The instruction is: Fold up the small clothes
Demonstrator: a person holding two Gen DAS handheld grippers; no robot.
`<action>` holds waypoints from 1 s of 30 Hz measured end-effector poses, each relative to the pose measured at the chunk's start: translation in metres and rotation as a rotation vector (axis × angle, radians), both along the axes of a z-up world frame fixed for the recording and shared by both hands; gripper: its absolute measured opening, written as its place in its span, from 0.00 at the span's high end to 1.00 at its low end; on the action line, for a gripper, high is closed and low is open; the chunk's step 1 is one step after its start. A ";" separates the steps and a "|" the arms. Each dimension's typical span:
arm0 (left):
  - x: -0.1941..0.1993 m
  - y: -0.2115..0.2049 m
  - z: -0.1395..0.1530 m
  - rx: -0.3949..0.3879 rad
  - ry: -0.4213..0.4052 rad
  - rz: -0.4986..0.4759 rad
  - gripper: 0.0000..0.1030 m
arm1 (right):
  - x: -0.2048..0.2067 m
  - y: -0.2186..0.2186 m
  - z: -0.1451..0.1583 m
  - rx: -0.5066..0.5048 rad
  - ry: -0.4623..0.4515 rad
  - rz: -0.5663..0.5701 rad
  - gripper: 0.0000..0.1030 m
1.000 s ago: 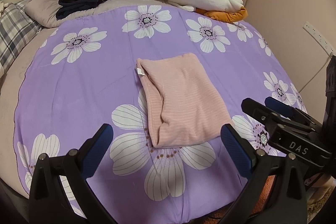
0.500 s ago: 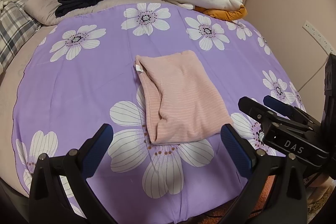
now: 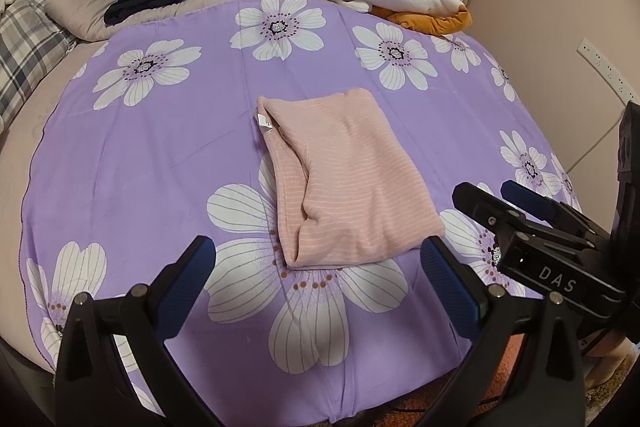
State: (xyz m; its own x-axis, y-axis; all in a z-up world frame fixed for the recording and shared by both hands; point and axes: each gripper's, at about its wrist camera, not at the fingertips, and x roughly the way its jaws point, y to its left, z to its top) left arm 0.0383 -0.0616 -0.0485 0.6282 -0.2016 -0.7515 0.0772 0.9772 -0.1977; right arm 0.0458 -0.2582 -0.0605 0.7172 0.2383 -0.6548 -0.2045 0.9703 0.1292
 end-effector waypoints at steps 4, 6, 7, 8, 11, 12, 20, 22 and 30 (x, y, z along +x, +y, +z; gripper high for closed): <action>0.000 0.000 -0.001 0.000 0.002 0.000 0.01 | 0.000 0.000 0.000 -0.002 0.000 -0.001 0.21; 0.000 -0.001 -0.001 -0.002 0.003 -0.002 0.01 | 0.000 0.000 0.000 -0.001 0.001 -0.001 0.21; 0.000 -0.001 0.000 -0.003 0.004 -0.003 0.01 | 0.000 0.000 0.000 -0.001 0.000 -0.001 0.21; -0.001 -0.002 -0.001 -0.002 0.003 -0.004 0.01 | 0.000 0.000 0.000 -0.001 0.000 -0.001 0.21; 0.000 -0.004 -0.001 0.003 0.006 -0.004 0.01 | 0.000 0.000 0.000 -0.002 0.001 -0.002 0.21; 0.000 -0.004 -0.002 0.000 0.007 -0.007 0.01 | 0.000 0.000 0.000 -0.003 0.001 -0.002 0.21; -0.001 -0.003 -0.001 -0.007 0.006 -0.010 0.01 | 0.000 -0.002 -0.001 -0.004 0.002 -0.002 0.21; -0.001 -0.003 -0.001 -0.007 0.004 -0.010 0.01 | 0.000 -0.002 -0.001 -0.004 0.002 -0.001 0.21; -0.003 0.000 0.000 -0.016 -0.002 -0.005 0.01 | 0.000 -0.002 -0.001 -0.011 0.001 -0.004 0.21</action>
